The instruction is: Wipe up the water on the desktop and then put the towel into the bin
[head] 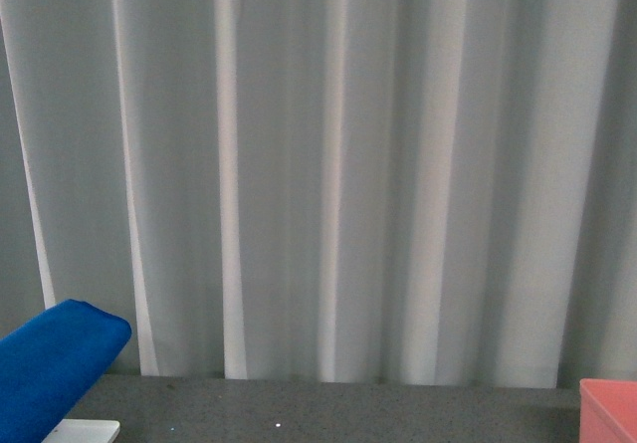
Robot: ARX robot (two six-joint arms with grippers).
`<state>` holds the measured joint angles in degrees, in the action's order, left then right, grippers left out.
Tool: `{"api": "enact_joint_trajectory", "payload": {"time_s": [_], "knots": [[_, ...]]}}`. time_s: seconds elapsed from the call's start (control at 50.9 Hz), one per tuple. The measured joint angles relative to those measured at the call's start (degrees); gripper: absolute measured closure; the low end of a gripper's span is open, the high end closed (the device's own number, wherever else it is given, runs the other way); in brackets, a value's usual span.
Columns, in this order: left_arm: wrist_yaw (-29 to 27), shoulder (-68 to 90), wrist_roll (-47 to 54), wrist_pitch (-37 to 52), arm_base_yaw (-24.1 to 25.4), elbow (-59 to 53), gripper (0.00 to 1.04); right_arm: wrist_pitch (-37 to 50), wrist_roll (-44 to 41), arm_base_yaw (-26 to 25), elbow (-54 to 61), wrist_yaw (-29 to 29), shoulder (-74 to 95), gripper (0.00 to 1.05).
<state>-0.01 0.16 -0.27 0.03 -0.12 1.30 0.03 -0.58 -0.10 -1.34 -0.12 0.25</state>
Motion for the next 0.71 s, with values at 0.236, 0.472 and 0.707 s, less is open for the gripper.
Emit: {"api": "enact_joint_trajectory", "payload": {"time_s": [0.236, 0.472, 0.707], "knots": [[0.00, 0.00, 0.00, 0.00, 0.00, 0.00, 0.07, 0.00, 0.02, 0.00, 0.00, 0.00, 0.00, 0.07], [0.00, 0.00, 0.00, 0.00, 0.00, 0.00, 0.07, 0.00, 0.02, 0.00, 0.00, 0.00, 0.00, 0.07], [0.00, 0.00, 0.00, 0.00, 0.00, 0.00, 0.07, 0.00, 0.02, 0.00, 0.00, 0.00, 0.00, 0.07]]}}
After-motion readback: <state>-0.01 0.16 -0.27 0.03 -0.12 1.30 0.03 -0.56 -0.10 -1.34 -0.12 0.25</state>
